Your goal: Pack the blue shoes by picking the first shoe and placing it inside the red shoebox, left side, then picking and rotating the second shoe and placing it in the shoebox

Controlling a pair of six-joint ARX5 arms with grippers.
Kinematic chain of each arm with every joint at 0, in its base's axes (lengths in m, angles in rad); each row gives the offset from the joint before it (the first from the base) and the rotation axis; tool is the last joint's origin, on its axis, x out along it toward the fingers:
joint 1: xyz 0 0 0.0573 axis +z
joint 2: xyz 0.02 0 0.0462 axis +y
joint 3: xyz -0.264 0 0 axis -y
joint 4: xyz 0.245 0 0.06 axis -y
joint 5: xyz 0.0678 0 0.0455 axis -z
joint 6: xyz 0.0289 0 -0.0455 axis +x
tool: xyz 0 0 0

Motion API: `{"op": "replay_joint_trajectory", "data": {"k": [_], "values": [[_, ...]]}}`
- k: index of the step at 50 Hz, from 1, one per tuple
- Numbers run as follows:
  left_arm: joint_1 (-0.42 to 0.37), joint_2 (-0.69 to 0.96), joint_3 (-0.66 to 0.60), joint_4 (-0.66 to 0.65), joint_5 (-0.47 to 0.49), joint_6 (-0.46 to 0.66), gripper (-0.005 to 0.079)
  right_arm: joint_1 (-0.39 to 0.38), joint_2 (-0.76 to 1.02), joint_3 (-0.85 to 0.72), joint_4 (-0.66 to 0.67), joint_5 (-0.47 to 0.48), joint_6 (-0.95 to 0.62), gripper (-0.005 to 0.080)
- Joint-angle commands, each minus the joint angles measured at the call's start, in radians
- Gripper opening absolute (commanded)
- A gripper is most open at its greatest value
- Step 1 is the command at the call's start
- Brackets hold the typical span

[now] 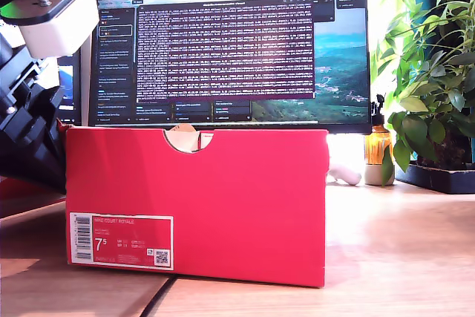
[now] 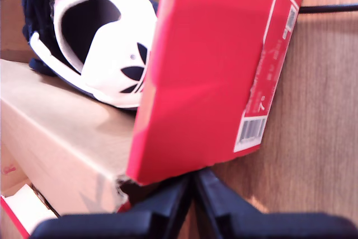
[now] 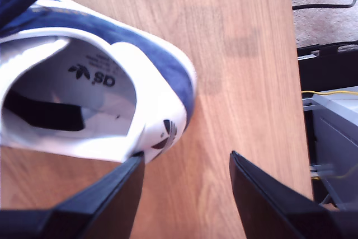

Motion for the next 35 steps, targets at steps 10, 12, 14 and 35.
{"op": "replay_joint_trajectory", "data": {"k": [10, 12, 14, 35], "values": [[-0.001, 0.005, 0.010, 0.023, 0.008, -0.007, -0.0018, -0.008, -0.035, -0.006, -0.050, 0.034, -0.006, 0.0444], [-0.001, 0.005, 0.010, 0.023, 0.008, -0.007, -0.0018, -0.007, -0.037, -0.006, -0.061, 0.025, -0.006, 0.0443], [-0.001, 0.005, 0.010, 0.023, 0.008, -0.007, -0.0018, -0.007, -0.042, -0.006, -0.065, 0.018, -0.007, 0.0443], [-0.001, 0.005, 0.010, 0.023, 0.008, -0.007, -0.0018, -0.002, -0.086, 0.006, -0.048, 0.088, 0.002, 0.0444]]}}
